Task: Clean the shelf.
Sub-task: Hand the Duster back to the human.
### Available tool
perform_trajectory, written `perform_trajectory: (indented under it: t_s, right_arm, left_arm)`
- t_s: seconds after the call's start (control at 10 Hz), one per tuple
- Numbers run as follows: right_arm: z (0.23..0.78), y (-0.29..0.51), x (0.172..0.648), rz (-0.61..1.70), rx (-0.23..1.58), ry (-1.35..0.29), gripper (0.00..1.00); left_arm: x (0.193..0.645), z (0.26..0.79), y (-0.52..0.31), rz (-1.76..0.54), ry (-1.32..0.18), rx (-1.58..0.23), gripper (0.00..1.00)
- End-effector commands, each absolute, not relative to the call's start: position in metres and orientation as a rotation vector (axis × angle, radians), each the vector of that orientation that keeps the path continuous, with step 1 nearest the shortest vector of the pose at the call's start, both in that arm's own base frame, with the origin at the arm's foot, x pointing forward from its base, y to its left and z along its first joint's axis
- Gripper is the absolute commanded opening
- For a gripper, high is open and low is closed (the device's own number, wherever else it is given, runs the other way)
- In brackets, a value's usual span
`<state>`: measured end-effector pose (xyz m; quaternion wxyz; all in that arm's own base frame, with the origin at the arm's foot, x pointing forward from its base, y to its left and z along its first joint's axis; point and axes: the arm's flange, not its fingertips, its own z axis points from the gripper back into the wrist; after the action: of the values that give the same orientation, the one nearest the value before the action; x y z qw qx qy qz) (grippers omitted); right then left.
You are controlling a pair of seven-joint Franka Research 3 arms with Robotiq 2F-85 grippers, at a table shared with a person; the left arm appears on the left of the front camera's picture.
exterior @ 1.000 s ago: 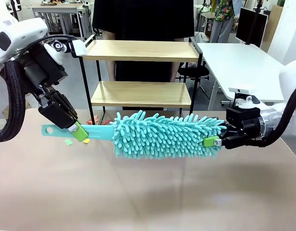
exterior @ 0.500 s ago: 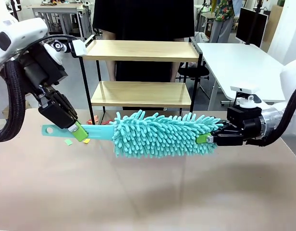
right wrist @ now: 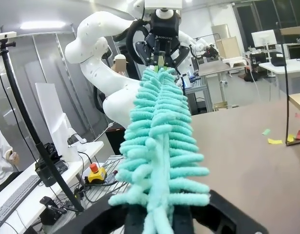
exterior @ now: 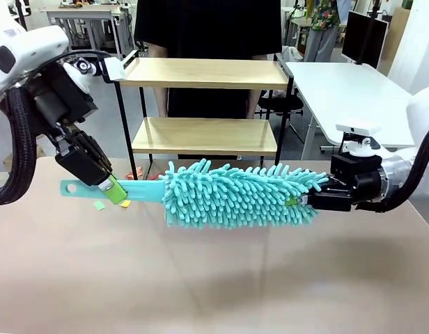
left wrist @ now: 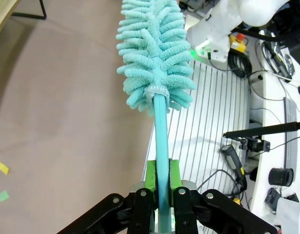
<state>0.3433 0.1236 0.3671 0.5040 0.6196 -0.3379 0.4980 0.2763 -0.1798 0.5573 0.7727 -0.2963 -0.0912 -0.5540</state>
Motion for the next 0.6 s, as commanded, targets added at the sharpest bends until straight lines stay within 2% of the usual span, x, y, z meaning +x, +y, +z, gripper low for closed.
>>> perform_trajectory:
  t_s: [0.0, 0.1, 0.2, 0.3, 0.4, 0.5]
  right_arm:
    - [0.369, 0.12, 0.321, 1.255, 1.517, -0.856, 0.0]
    - [0.369, 0.124, 0.323, 1.238, 1.498, -0.879, 0.0]
    - [0.367, 0.124, 0.342, 1.212, 1.499, -0.82, 0.0]
    - [0.367, 0.124, 0.342, 1.212, 1.499, -0.82, 0.0]
    - [0.367, 0.124, 0.342, 1.212, 1.499, -0.82, 0.0]
    - [0.367, 0.124, 0.342, 1.212, 1.499, -0.82, 0.0]
  left_arm:
    - [0.274, 0.56, -0.178, -1.199, -0.199, -0.639, 0.13]
    - [0.274, 0.56, -0.178, -1.199, -0.199, -0.639, 0.13]
    - [0.276, 0.557, -0.18, -1.201, -0.198, -0.642, 0.31]
    - [0.281, 0.56, -0.178, -1.224, -0.18, -0.694, 0.71]
    - [0.283, 0.565, -0.175, -1.213, -0.197, -0.756, 0.88]
    - [0.283, 0.572, -0.17, -1.196, -0.227, -0.787, 1.0]
